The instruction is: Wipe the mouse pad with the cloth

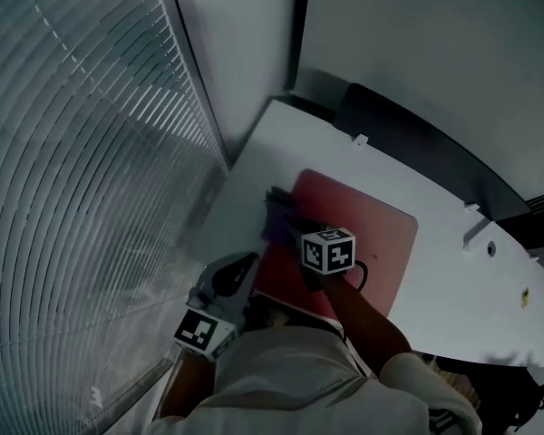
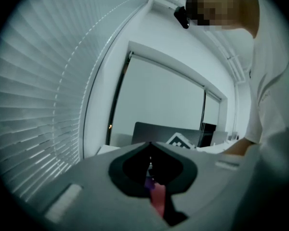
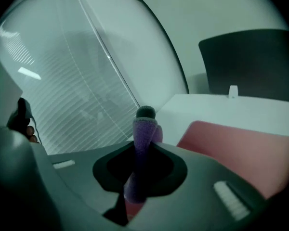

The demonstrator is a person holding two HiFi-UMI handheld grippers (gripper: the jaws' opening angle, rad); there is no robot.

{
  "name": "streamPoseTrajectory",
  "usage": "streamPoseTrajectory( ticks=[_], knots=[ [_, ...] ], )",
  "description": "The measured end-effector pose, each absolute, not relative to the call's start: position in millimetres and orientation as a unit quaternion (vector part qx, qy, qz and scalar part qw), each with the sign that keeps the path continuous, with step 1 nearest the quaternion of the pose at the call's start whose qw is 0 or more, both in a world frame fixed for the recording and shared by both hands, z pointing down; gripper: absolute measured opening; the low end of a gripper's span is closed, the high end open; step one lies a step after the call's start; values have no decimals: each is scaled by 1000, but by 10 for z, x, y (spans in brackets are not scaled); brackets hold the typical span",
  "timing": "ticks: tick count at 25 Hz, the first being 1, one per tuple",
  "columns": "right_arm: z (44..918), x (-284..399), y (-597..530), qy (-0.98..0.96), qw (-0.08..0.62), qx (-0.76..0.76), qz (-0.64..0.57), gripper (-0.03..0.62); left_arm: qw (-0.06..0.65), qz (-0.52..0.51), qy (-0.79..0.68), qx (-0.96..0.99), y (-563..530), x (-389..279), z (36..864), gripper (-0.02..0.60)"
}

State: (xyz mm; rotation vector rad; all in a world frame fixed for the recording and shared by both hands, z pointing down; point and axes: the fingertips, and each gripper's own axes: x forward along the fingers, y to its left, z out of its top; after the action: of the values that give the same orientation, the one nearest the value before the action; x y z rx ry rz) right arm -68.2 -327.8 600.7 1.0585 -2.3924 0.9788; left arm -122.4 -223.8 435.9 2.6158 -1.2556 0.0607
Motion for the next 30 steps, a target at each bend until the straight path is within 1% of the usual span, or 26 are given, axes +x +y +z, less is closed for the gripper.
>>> streamPoseTrajectory(
  ticks=[2,5,12,16,18,20,25,30],
  knots=[
    [6222,-812,-3343,-829,187,378,366,48,122,22,-433,893,-2228,-1343,4361,2],
    [6501,-804,-3425,-808,212,400,376,48,122,22,-429,895,-2227,-1438,4381,2],
    [6591,-299,-3337,-777,215,437,398,48,114,33,-410,904,-2301,-1381,4316,2],
    [6763,94,-3317,-760,215,464,402,48,108,27,-394,912,-2421,-1217,4346,2],
    [6843,251,-3247,-751,216,470,410,48,116,34,-383,916,-2418,-1102,4387,2],
    [6843,411,-3162,-742,211,474,423,48,124,44,-369,920,-2406,-946,4369,2],
    [6789,921,-3046,-727,203,501,423,48,110,37,-338,934,-2396,-551,4259,2],
    [6845,1547,-2841,-699,187,529,443,48,125,40,-310,942,-2365,-141,4268,2]
  ],
)
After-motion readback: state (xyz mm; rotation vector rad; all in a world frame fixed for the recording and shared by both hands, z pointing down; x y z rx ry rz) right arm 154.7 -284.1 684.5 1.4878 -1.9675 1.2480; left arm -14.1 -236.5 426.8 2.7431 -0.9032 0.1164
